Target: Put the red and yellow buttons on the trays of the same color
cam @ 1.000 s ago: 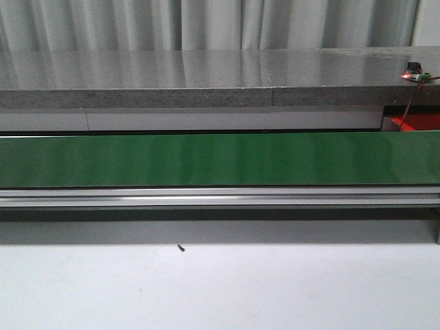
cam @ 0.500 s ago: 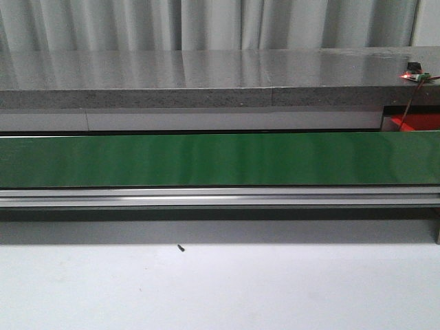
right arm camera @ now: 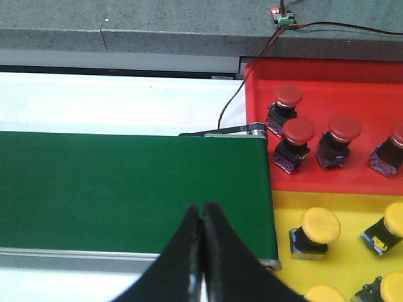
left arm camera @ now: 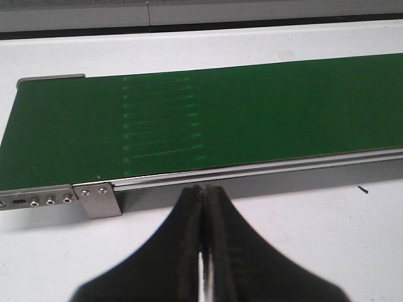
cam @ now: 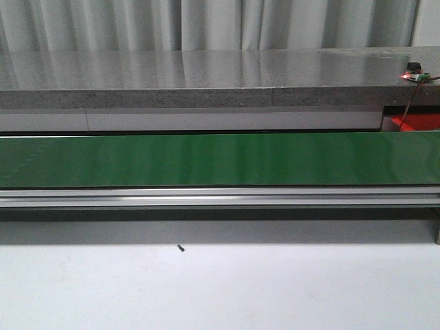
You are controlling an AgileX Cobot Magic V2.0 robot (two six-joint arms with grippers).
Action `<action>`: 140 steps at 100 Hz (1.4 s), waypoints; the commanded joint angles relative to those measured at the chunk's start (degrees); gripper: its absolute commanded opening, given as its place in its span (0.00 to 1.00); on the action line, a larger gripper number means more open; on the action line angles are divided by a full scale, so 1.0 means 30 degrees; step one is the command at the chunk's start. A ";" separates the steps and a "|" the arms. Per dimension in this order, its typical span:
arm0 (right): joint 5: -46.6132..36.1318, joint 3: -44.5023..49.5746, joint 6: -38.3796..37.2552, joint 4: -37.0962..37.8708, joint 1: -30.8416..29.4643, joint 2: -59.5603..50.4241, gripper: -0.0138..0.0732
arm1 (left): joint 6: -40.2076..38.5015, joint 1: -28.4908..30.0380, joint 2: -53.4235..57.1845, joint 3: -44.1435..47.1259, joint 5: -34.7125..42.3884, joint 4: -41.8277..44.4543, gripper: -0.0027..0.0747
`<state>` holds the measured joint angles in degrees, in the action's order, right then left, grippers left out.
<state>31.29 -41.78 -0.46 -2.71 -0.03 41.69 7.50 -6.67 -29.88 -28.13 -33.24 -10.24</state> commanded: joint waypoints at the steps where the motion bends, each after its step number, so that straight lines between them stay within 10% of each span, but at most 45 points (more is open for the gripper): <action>1: -0.1494 0.0448 0.0290 0.0021 0.0009 -0.1279 0.02 | 0.0007 -0.0009 -0.0051 -0.0551 0.1450 -0.0276 0.01; 49: -0.3562 0.5711 0.0290 -0.1093 0.0009 -0.7671 0.02 | 0.0007 -0.0009 -0.0051 -0.0551 0.1450 -0.0276 0.01; 113: -1.3600 1.4074 0.0154 -0.0439 -0.0025 -1.2939 0.02 | 0.0007 -0.0009 -0.0051 -0.0551 0.1450 -0.0276 0.01; 140: -1.2214 1.4152 -0.0351 0.0803 -0.0217 -1.4439 0.02 | 0.0007 -0.0009 -0.0051 -0.0551 0.1450 -0.0276 0.01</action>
<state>-1.67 1.49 -1.33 -1.68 -0.23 -0.61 7.50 -6.67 -29.88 -28.13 -33.24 -10.24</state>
